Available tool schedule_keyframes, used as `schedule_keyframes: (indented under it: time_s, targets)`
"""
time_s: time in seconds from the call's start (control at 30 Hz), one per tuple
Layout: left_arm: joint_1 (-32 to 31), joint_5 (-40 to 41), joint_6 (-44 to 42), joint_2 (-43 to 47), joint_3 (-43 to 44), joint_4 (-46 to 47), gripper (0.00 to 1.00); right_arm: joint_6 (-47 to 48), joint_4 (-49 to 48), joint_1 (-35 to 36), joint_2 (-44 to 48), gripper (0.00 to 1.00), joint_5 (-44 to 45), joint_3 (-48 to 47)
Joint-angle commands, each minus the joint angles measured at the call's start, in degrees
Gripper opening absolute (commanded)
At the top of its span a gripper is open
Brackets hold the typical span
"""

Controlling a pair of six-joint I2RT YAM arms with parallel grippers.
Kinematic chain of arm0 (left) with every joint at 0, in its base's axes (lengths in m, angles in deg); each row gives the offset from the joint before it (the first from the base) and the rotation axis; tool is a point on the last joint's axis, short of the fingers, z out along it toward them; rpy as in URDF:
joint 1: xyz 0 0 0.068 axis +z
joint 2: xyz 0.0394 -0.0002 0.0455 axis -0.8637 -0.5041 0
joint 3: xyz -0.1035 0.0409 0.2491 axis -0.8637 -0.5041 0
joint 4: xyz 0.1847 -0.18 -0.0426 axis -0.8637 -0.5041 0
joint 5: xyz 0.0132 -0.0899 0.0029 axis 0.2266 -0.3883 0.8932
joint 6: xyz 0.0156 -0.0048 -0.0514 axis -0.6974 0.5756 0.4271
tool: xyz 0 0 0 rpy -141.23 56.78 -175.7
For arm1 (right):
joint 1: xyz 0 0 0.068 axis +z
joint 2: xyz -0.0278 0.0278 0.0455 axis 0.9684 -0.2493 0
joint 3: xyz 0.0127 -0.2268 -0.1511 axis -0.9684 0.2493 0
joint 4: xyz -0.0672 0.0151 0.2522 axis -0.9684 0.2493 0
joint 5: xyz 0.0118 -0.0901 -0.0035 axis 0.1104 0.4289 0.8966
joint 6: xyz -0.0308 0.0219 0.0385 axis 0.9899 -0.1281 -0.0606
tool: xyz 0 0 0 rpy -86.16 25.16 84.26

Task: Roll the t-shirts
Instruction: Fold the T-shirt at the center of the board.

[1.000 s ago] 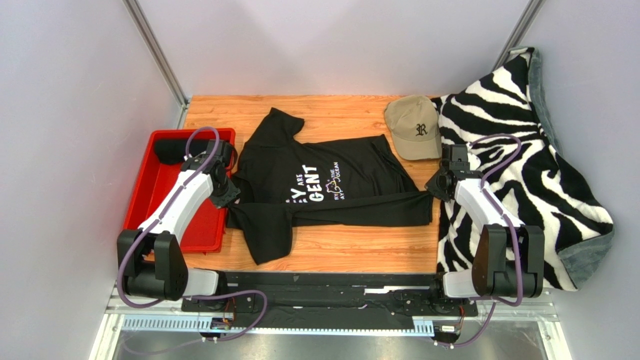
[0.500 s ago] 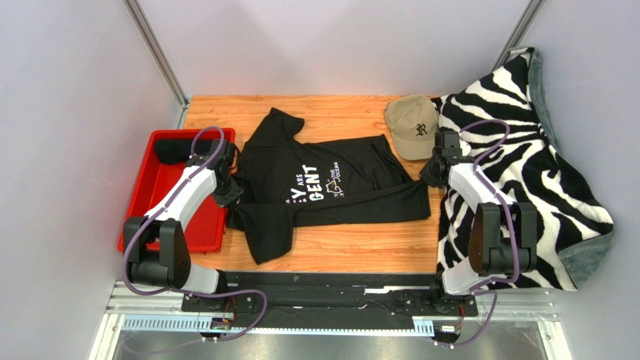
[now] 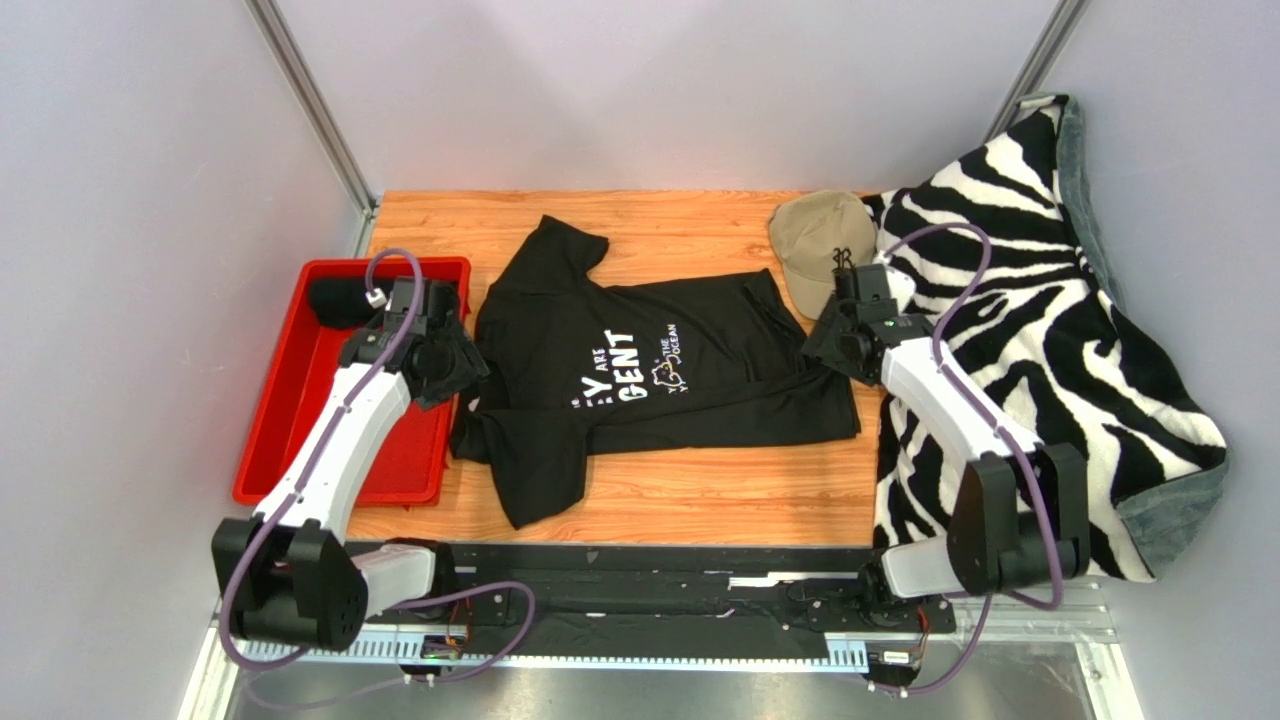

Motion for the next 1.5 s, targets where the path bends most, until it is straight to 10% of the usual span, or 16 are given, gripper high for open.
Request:
schedule_keyframes:
  time_s: [0.0,0.43,1.17,1.47]
  targets:
    - [-0.31,-2.66,-0.12,5.03,-1.48,-1.31,0.66,-0.78,1.19,11.2,6.58,0.65,0.23,-0.18]
    - [-0.57,-4.6,1.64,6.89,-5.89,0.01,0.63,-10.89,-18.67,48.22,-5.79,0.63,-9.36,-0.51]
    - [-0.48,-4.95,0.41,4.08,-3.51,0.09,0.61,-12.3,-17.81,58.26,-24.87,0.54,-15.86,-12.99]
    - [-0.48,-5.3,0.15,2.68,-3.16,0.62,0.6,-10.71,-11.92,57.47,-30.06,0.26,-16.74,-20.54]
